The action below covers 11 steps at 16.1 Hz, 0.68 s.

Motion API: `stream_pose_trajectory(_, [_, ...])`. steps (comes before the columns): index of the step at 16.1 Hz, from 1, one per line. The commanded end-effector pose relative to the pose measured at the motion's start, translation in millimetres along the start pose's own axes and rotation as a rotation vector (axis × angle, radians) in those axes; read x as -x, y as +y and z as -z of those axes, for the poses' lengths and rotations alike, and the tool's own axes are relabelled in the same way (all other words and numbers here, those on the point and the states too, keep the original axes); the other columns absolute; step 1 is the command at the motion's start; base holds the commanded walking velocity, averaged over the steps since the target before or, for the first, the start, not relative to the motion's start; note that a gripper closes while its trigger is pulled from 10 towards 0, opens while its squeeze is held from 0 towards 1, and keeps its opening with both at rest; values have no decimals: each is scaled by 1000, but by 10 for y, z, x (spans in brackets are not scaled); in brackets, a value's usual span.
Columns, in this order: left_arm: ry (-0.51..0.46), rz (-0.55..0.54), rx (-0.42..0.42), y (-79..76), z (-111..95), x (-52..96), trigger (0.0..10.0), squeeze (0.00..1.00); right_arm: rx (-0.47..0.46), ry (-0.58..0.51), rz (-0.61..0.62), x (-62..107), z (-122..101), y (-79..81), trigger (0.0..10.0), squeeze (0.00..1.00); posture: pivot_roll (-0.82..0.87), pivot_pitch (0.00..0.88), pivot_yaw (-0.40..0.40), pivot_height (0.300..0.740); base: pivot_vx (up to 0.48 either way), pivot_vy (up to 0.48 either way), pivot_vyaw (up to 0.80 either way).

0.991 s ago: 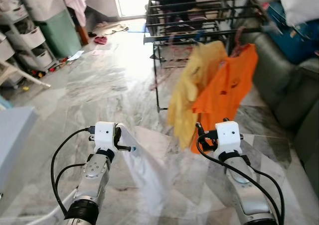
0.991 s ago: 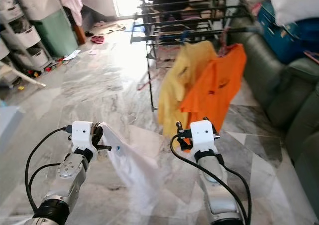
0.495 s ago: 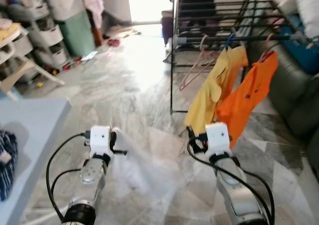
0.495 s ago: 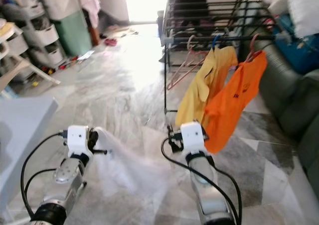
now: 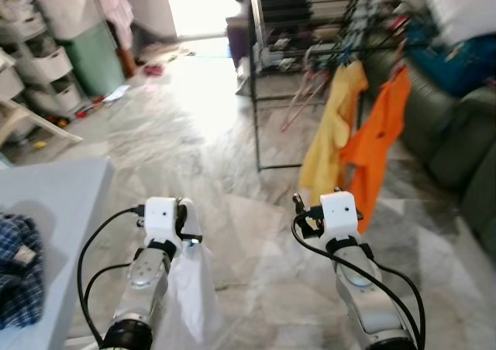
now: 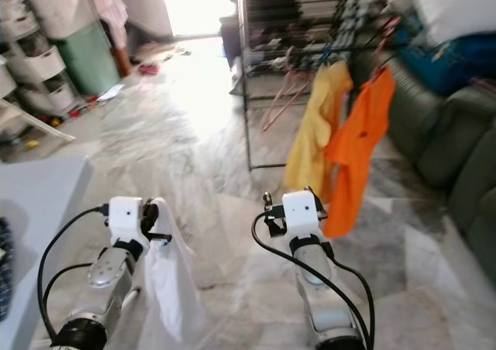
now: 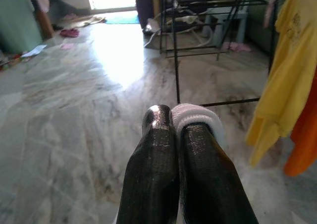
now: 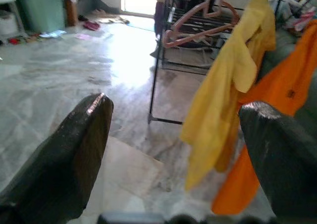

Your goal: Hang hanger

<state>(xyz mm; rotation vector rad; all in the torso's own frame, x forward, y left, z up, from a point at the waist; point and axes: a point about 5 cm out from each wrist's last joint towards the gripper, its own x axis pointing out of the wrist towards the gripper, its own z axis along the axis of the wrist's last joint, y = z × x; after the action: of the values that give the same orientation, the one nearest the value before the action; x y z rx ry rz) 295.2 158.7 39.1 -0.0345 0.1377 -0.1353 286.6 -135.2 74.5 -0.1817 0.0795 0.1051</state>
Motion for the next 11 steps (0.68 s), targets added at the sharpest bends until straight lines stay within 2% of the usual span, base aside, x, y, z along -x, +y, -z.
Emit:
stream_pose_trajectory(1, [-66, 27, 1, -46, -121, -34, 10000, 0, 15, -19, 5, 13, -22, -36, 10000, 0, -214, 0, 118, 740, 0, 0, 0])
stream_pose_trajectory(3, [-69, 29, 4, -44, -122, -29, 10000, 0, 28, -36, -2, 24, -41, -24, 10000, 0, -214, 0, 116, 740, 279, 0, 219])
stream_pose_trajectory(6, [-69, 34, 13, -54, -116, -22, 10000, 0, 25, -37, 3, 17, -50, -38, 10000, 0, -214, 0, 114, 740, 343, 0, 629])
stream_pose_trajectory(11, [-66, 56, 21, -119, -102, -23, 10000, 0, 13, -30, 14, 5, -40, -43, 10000, 0, -216, 0, 114, 740, 390, 0, 0])
